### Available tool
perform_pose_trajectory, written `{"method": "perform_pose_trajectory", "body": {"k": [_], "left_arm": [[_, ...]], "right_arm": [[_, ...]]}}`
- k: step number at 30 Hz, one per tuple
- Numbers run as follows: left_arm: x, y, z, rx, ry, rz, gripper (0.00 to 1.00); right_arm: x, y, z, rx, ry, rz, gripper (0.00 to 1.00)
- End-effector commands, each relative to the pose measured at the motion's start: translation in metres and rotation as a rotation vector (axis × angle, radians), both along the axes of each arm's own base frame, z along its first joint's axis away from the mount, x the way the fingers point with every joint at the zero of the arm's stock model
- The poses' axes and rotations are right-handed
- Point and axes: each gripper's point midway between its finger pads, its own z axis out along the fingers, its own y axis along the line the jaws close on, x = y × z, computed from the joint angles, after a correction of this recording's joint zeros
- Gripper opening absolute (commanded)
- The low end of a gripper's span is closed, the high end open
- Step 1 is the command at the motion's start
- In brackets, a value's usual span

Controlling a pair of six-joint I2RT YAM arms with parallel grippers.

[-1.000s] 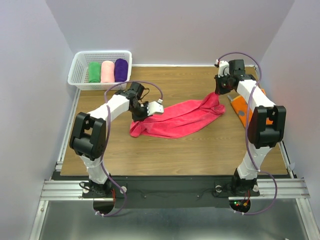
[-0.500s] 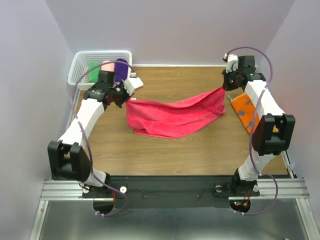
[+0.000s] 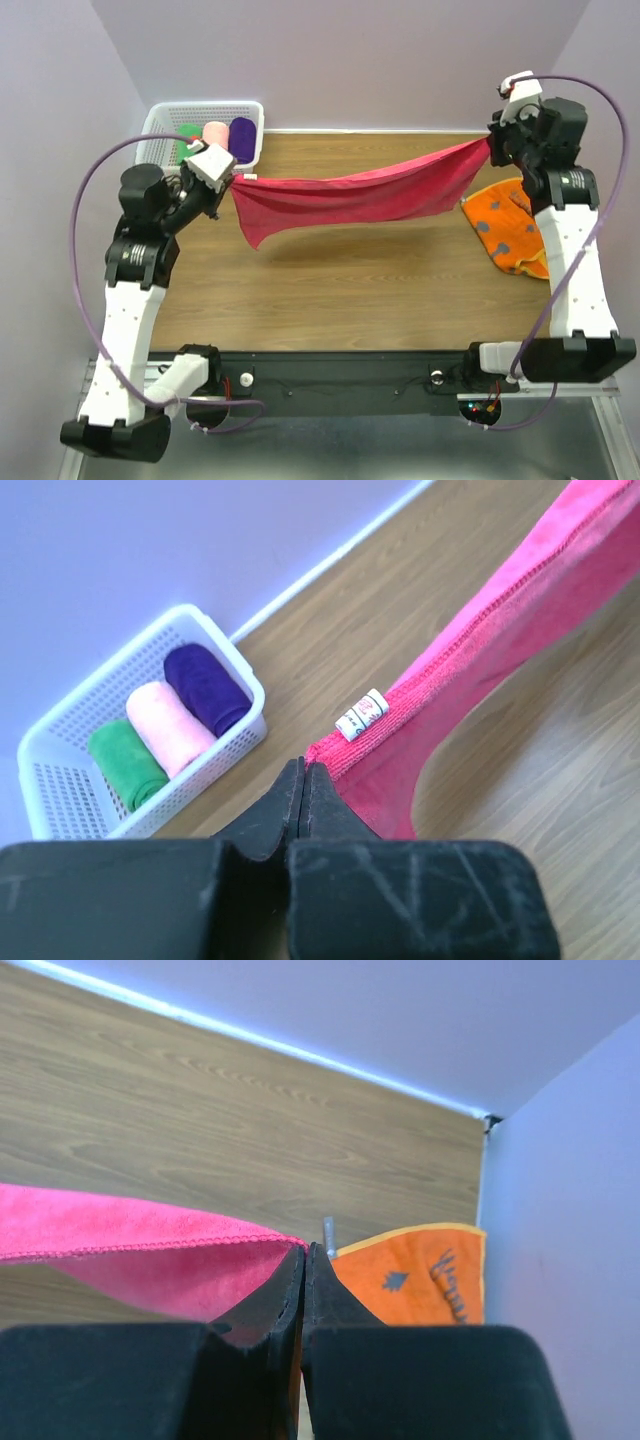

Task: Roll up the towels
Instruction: Flatten the towel

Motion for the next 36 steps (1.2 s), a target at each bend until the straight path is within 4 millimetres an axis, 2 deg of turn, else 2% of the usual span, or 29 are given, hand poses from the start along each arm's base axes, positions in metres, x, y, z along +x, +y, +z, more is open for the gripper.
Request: {"method": "perform_pose_trajectory", "body": {"k": [1,2,6,8,10,13,16,17,20,21,22,24,25,29,30,31,32,33,34,36], "left_arm": [[-0.035,-0.005,0.037,-0.100,-0.079,-0.025,0.00],[-0.048,-0.004,0.046,-0.108,-0.109,-0.028,0.00],[-0.071,-0.002,0.047,-0.119,-0.114,-0.026,0.00],[-0.072,0.000,0.044,-0.117,-0.101,-0.013,0.00],[-0.069,0.001,0.037,-0.116,-0.071,0.000,0.00],[-0.053,0.001,0.019,-0.104,-0.010,0.008,0.00],[-0.025,0.001,-0.020,-0.093,0.096,0.039,0.00],[-0.012,0.004,-0.037,-0.087,0.143,0.065,0.00],[0.012,0.007,-0.072,-0.067,0.193,0.086,0.00],[0.020,0.008,-0.082,-0.063,0.207,0.091,0.00],[0.033,0.009,-0.101,-0.050,0.226,0.093,0.00],[0.046,0.010,-0.119,-0.040,0.245,0.087,0.00],[0.058,0.013,-0.135,-0.025,0.253,0.083,0.00],[0.082,0.015,-0.163,-0.020,0.273,0.047,0.00],[0.086,0.014,-0.178,-0.021,0.314,0.029,0.00],[0.093,0.013,-0.174,-0.014,0.287,0.008,0.00],[0.098,0.013,-0.185,-0.003,0.302,-0.001,0.00],[0.101,0.013,-0.180,0.003,0.281,-0.004,0.00],[0.109,0.015,-0.186,0.015,0.285,-0.001,0.00],[0.118,0.018,-0.197,0.026,0.298,0.011,0.00]], "right_arm": [[-0.034,-0.007,0.047,-0.039,-0.117,-0.026,0.01],[-0.047,-0.006,0.059,-0.042,-0.151,-0.022,0.01],[-0.066,-0.004,0.065,-0.051,-0.158,-0.012,0.01],[-0.070,-0.002,0.057,-0.047,-0.129,0.002,0.01],[-0.065,-0.003,0.041,-0.049,-0.087,0.001,0.01],[-0.053,-0.006,0.021,-0.051,-0.030,-0.014,0.01],[-0.032,-0.005,-0.021,-0.032,0.084,-0.007,0.01],[-0.020,-0.005,-0.052,-0.021,0.162,-0.004,0.01],[0.000,-0.004,-0.098,-0.003,0.246,-0.001,0.01],[0.008,-0.003,-0.120,0.007,0.289,0.000,0.01],[0.013,0.000,-0.140,0.017,0.320,0.012,0.01],[0.031,0.000,-0.152,0.035,0.298,0.008,0.01],[0.043,0.004,-0.171,0.053,0.326,0.021,0.00],[0.072,0.012,-0.208,0.094,0.377,0.059,0.01],[0.076,0.013,-0.213,0.097,0.381,0.068,0.01],[0.082,0.012,-0.229,0.097,0.412,0.067,0.01],[0.089,0.012,-0.229,0.093,0.403,0.069,0.00],[0.092,0.011,-0.232,0.088,0.404,0.072,0.00],[0.096,0.011,-0.242,0.086,0.421,0.072,0.01],[0.106,0.010,-0.238,0.081,0.403,0.074,0.01]]}}
